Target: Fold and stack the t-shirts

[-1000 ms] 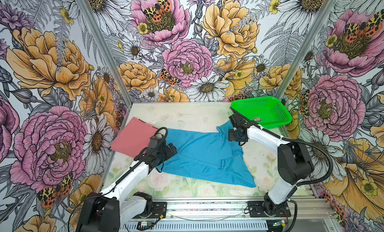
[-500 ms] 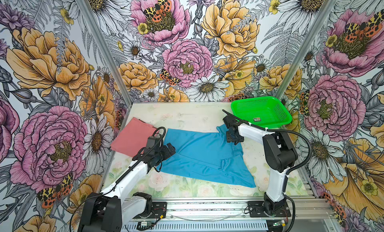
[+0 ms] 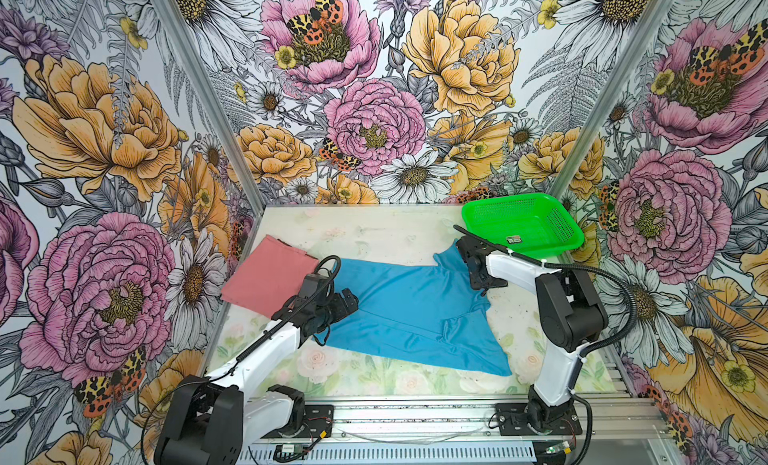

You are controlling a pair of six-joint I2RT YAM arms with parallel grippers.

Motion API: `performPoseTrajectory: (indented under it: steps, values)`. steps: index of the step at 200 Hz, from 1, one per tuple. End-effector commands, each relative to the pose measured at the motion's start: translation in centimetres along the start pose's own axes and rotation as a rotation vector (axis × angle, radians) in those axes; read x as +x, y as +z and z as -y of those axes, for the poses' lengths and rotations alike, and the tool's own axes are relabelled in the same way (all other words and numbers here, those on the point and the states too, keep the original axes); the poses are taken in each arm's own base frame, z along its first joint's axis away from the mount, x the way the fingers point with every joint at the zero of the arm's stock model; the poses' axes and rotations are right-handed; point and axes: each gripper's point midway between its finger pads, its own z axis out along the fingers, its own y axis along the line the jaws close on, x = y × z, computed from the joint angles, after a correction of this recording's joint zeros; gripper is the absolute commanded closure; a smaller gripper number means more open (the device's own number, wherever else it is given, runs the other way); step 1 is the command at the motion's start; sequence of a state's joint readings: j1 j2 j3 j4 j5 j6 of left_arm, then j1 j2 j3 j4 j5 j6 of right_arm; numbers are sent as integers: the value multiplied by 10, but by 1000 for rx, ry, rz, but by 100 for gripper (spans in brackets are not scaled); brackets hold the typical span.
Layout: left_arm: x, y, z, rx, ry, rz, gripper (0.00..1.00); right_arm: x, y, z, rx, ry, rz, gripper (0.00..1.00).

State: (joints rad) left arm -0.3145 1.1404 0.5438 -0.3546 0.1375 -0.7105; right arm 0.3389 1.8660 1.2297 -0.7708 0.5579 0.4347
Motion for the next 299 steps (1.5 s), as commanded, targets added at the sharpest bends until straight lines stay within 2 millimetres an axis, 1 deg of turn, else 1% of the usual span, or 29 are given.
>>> performPoseTrajectory:
  steps: [1,22,50,66,88,102,116,126,141,151,169,183,200,213,239,254,275,293,299]
  values:
    - [1,4,13,32,7,11,1,-4,-16,10,-2,-2,34,37]
    - [5,8,20,38,19,0,1,-3,-34,0,-40,-32,69,37]
    - [7,11,28,49,33,-7,1,12,-53,-19,-136,-40,82,35]
    - [9,14,39,85,48,-16,1,21,-60,-29,-162,-52,87,33]
    - [17,20,60,151,80,-55,1,34,-61,-47,-213,-58,70,31]
    - [24,25,71,174,94,-74,1,40,-61,-72,-341,-65,61,30]
    - [32,31,77,190,96,-97,1,44,-65,-96,-453,-78,45,30]
    - [36,34,80,203,92,-106,1,46,-68,-108,-503,-93,41,30]
    - [41,40,82,208,94,-119,1,48,-69,-123,-570,-97,23,30]
    - [43,44,81,200,97,-124,1,52,-63,-128,-575,-95,2,29]
    - [46,50,77,179,97,-130,1,61,-45,-124,-520,-66,-41,28]
    - [49,55,71,158,91,-138,1,68,-29,-112,-459,-26,-66,28]
    - [53,58,64,134,84,-147,1,80,-16,-97,-413,-4,-94,26]
    - [55,60,59,120,80,-151,1,82,-17,-95,-424,3,-91,24]
    - [60,64,54,100,83,-165,1,78,-19,-86,-379,23,-78,23]
    - [63,65,48,75,81,-173,1,78,-18,-73,-289,7,-83,23]
    - [67,68,30,-1,69,-174,1,82,-15,-49,-163,-12,-97,21]
    - [68,69,20,-48,62,-171,1,87,-13,-36,-113,-14,-115,21]
    - [67,70,18,-62,60,-169,1,89,-13,-34,-109,-15,-123,23]
